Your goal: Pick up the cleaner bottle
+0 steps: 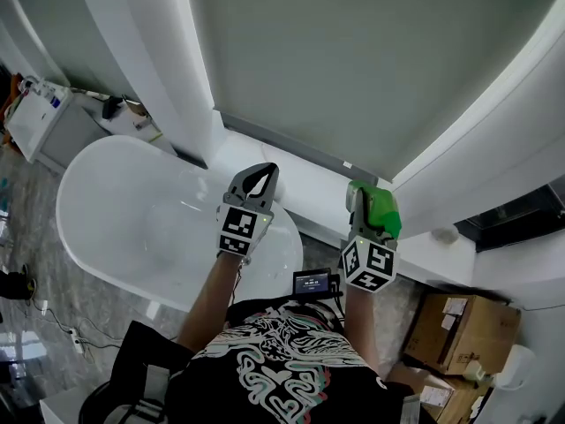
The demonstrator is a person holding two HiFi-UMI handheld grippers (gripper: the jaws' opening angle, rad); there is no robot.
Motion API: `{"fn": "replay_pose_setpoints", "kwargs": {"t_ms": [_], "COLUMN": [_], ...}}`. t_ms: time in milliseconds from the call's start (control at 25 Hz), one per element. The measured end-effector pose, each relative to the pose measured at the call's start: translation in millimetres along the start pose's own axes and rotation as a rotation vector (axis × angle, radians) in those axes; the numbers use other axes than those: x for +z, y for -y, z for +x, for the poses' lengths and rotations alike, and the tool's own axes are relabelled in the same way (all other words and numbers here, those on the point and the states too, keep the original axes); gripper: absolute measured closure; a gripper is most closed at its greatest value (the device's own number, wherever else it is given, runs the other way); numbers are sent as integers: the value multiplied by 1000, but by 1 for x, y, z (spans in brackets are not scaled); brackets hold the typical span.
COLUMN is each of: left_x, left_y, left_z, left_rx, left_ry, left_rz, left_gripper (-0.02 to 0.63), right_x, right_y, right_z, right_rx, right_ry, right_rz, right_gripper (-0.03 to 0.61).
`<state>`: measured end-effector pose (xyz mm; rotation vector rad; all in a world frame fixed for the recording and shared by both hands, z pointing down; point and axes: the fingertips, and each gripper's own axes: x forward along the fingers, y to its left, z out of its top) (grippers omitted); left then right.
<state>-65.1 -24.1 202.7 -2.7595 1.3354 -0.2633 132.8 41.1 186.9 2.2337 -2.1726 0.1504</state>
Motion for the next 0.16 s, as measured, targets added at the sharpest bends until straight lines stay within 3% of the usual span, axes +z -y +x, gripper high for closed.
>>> {"fn": "replay_pose_setpoints", "kwargs": {"t_ms": [160], "left_x": [1], "left_y": [16], "left_z": [5], "left_rx": [-26], "left_ry": [-1], "left_rz": [24], "left_gripper": [596], "right_x": [-2], "right_y": [4], "right_z": [-4], "right_rx": [-1], "right_ry": [2], "right_rz": [4], "right_gripper": [368]}}
